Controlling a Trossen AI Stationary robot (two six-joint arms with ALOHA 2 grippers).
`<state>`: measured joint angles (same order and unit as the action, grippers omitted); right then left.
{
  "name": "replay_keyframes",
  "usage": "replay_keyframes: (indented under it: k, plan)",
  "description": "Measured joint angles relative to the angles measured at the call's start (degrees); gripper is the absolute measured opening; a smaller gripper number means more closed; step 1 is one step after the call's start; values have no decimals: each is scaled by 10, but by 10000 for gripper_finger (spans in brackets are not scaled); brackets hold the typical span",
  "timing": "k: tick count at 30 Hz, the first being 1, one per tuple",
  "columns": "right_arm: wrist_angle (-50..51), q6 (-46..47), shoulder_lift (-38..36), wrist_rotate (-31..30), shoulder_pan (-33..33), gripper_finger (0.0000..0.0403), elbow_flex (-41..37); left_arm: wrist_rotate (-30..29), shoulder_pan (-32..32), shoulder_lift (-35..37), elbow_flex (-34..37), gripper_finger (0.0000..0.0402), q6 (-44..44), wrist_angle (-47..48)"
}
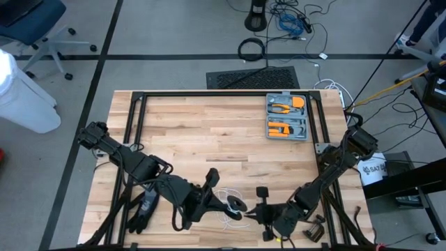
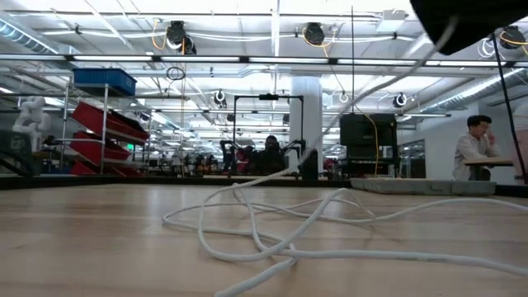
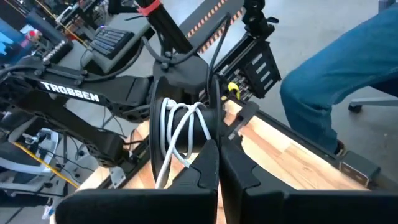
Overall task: Coil cords
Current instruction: Coil the white wire onto the spool
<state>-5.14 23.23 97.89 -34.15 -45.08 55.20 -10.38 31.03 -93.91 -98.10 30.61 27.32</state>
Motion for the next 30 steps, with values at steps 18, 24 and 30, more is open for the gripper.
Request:
replay_keyframes:
  k: [18,24,30]
  plan:
    - [282,78,0,-3,-92,0,176,-54,-6,0,0,0,-118,140]
    - [367,62,0,-8,-105,0,268,-40,-6,0,0,0,-162,178]
    - [388,-17,0,-29,-111,0,340,-2,-6,0,0,0,-182,185]
